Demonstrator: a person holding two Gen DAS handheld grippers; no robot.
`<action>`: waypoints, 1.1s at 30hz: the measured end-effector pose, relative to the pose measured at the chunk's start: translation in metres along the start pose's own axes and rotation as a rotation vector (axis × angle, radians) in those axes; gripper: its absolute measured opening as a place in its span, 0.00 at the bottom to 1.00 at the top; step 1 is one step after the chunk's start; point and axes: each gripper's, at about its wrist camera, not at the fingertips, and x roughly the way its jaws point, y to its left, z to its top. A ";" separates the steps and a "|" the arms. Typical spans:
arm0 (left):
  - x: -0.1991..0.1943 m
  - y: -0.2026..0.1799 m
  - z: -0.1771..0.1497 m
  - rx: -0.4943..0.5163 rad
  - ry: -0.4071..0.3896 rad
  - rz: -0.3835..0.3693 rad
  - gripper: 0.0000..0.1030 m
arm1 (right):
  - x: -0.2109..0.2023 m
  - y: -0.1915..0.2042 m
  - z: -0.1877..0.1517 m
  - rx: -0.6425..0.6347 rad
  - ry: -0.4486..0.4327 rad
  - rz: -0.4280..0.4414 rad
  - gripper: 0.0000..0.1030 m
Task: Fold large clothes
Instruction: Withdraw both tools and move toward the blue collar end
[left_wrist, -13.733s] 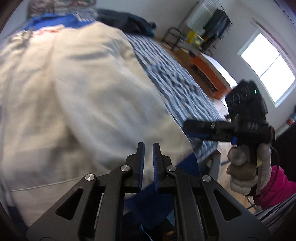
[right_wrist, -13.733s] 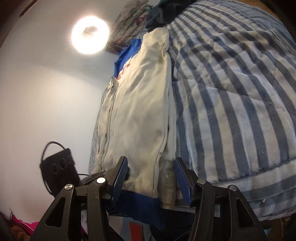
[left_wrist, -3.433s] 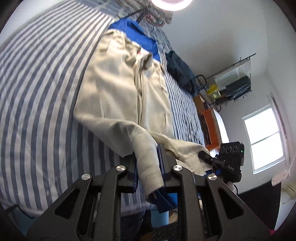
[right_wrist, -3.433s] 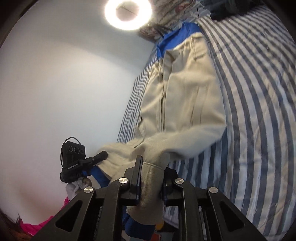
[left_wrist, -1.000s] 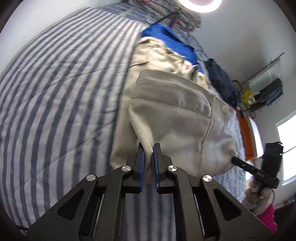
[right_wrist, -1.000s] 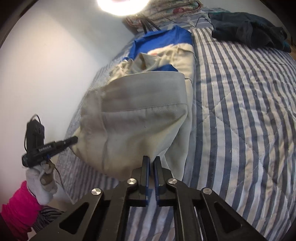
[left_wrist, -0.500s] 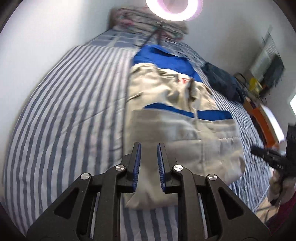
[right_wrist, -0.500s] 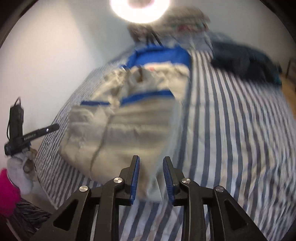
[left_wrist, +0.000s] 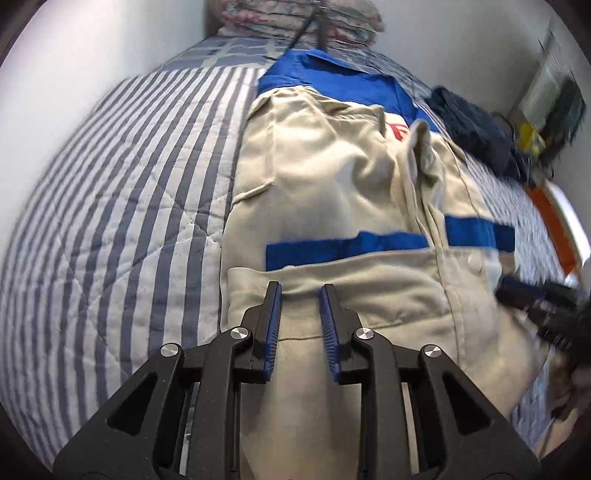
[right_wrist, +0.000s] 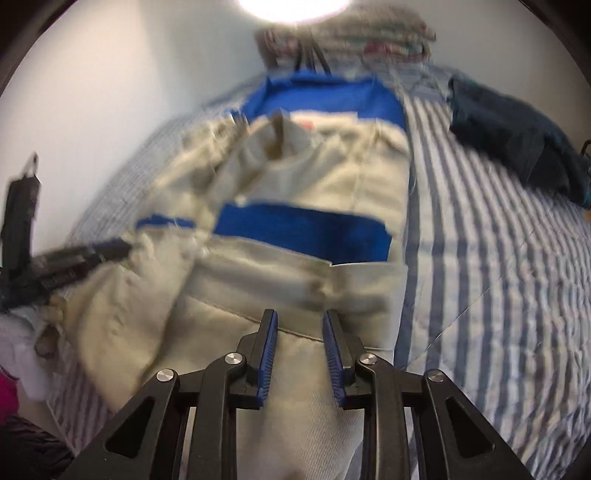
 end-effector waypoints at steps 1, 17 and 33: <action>0.000 0.003 0.001 -0.037 0.003 -0.013 0.23 | 0.001 0.007 0.001 -0.032 0.008 -0.034 0.24; -0.157 -0.011 0.008 0.029 -0.207 -0.061 0.23 | -0.152 0.024 0.021 0.032 -0.217 -0.001 0.26; -0.355 -0.038 0.108 0.129 -0.487 -0.110 0.23 | -0.333 0.052 0.094 -0.095 -0.430 -0.131 0.31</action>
